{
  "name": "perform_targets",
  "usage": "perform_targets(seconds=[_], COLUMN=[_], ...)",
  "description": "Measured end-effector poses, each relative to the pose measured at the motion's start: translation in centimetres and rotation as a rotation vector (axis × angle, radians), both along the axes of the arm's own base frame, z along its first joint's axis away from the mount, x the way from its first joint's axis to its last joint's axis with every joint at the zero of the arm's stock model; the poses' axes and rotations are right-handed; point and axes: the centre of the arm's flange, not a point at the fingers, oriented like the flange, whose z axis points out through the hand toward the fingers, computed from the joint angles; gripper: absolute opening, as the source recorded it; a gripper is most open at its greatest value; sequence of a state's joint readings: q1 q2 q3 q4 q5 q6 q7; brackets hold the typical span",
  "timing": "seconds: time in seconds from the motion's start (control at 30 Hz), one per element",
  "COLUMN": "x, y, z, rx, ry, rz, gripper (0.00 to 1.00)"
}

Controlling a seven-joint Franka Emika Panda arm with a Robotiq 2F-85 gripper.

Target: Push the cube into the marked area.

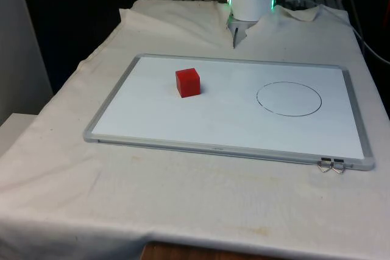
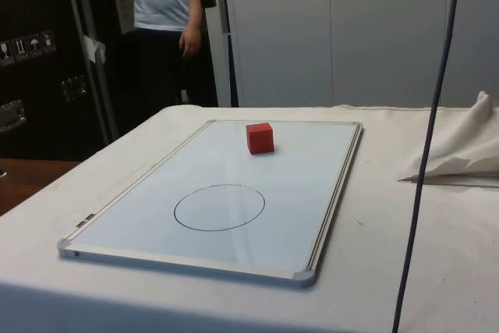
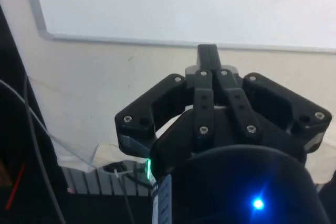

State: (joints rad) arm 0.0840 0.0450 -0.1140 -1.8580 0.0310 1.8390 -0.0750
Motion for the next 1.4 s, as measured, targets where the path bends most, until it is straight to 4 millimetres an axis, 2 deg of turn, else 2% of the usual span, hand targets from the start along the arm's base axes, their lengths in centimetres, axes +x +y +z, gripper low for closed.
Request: perform_targets(seconds=[0.63, 0.87, 1.07, 1.27, 1.4], x=[0.1, 0.0, 0.0, 0.0, -0.2], y=[-4.0, -6.4, -7.6, -9.8, -11.6], z=[-2.2, -4.1, -5.1, -6.5, -8.3], rx=[-0.007, -0.011, -0.013, -0.014, -0.004], ry=[-0.091, -0.089, -0.087, -0.089, -0.098], rz=[0.064, 0.096, 0.112, 0.126, 0.126], gripper=[0.0, 0.0, 0.0, 0.0, 0.0])
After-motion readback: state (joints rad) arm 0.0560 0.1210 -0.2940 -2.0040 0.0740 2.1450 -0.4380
